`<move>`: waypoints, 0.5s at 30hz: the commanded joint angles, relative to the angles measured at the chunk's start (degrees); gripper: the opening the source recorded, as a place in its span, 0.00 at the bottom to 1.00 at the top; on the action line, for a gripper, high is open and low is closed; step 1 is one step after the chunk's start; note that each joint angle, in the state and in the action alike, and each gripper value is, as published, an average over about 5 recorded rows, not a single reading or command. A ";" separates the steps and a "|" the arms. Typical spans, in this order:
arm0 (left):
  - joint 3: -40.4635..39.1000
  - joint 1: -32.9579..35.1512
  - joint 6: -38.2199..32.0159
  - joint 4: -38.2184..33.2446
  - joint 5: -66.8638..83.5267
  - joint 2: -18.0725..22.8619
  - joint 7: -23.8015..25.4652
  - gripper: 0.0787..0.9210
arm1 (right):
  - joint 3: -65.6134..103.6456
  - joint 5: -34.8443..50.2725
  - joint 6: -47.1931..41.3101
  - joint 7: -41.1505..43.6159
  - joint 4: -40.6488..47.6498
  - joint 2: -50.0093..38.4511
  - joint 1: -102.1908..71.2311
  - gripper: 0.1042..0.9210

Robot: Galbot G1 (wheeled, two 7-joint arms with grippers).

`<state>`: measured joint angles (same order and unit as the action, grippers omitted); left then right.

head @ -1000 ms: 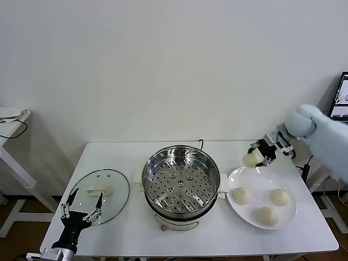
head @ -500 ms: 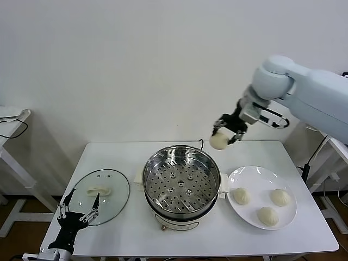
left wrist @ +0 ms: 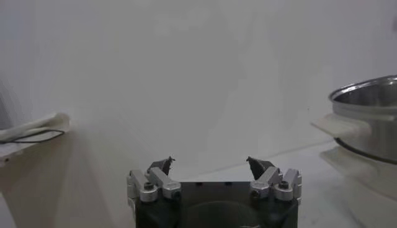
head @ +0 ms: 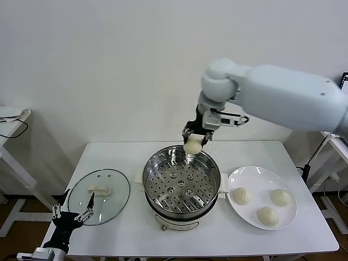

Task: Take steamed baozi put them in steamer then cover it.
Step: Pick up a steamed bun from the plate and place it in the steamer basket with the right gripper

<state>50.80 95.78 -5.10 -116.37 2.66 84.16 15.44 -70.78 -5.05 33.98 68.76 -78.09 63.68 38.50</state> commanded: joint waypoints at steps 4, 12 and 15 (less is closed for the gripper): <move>0.99 -0.29 -0.08 1.02 0.28 0.04 0.35 0.88 | 2.63 -5.17 2.37 -1.16 9.96 7.54 -9.90 0.62; 1.39 -0.29 -0.15 1.00 0.29 -0.03 0.51 0.88 | 4.08 -6.59 2.47 -1.19 11.18 8.15 -12.65 0.62; 1.51 -0.28 -0.18 0.92 0.29 -0.03 0.52 0.88 | 4.38 -6.97 2.41 -1.15 11.21 8.11 -13.15 0.62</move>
<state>52.01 95.48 -5.23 -115.53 2.92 84.16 15.91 -67.43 -10.29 35.83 67.83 -69.41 69.91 28.86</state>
